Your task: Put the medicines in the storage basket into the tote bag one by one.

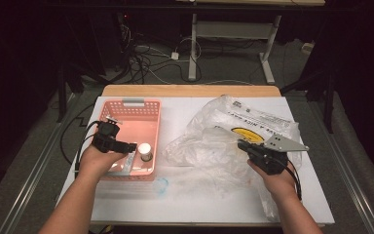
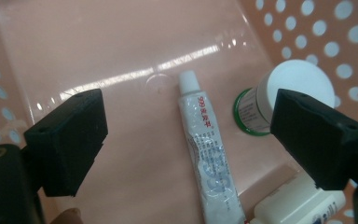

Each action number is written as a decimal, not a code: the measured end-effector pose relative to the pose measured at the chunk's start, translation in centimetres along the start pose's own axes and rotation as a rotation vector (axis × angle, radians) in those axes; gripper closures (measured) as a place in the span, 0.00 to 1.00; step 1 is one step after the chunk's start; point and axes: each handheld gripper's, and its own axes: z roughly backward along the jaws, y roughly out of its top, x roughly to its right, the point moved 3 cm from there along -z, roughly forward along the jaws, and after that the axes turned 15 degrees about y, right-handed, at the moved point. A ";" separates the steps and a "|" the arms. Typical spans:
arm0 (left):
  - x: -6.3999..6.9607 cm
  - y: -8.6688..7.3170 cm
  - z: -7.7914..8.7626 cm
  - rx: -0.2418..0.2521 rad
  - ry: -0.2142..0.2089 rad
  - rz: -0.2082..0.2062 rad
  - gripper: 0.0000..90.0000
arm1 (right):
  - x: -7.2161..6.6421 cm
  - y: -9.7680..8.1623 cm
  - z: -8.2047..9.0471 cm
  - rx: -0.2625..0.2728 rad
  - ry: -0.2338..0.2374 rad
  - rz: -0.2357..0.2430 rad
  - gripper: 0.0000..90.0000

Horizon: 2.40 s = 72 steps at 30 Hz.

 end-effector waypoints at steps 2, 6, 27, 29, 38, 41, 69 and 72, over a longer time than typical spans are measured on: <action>0.0 0.1 -0.3 -0.027 -0.001 -0.004 0.14 | 0.0 -0.1 -0.1 -0.002 0.002 -0.004 1.00; 0.2 0.2 -0.8 -0.091 -0.005 -0.040 0.17 | 0.0 -0.2 -0.1 -0.005 0.005 -0.003 1.00; 2.0 0.7 -3.6 -0.365 -0.008 -0.171 0.44 | -0.1 -0.2 -0.1 -0.008 0.003 -0.002 1.00; 2.3 0.8 -3.6 -0.365 -0.004 -0.181 0.47 | -0.1 -0.2 -0.1 -0.009 0.003 0.000 1.00; 3.1 1.0 -3.6 -0.354 0.033 -0.210 0.66 | -0.2 -0.1 -0.1 -0.004 0.003 0.007 1.00; 3.1 1.1 -3.6 -0.353 0.034 -0.211 0.72 | -0.3 -0.1 -0.2 -0.007 0.003 0.010 1.00; 2.5 1.0 -2.8 -0.285 0.030 -0.190 0.75 | -0.3 -0.2 -0.1 -0.006 0.007 0.012 1.00; 2.4 1.0 -2.4 -0.251 0.024 -0.170 0.75 | -0.3 -0.2 -0.1 -0.005 0.006 0.010 1.00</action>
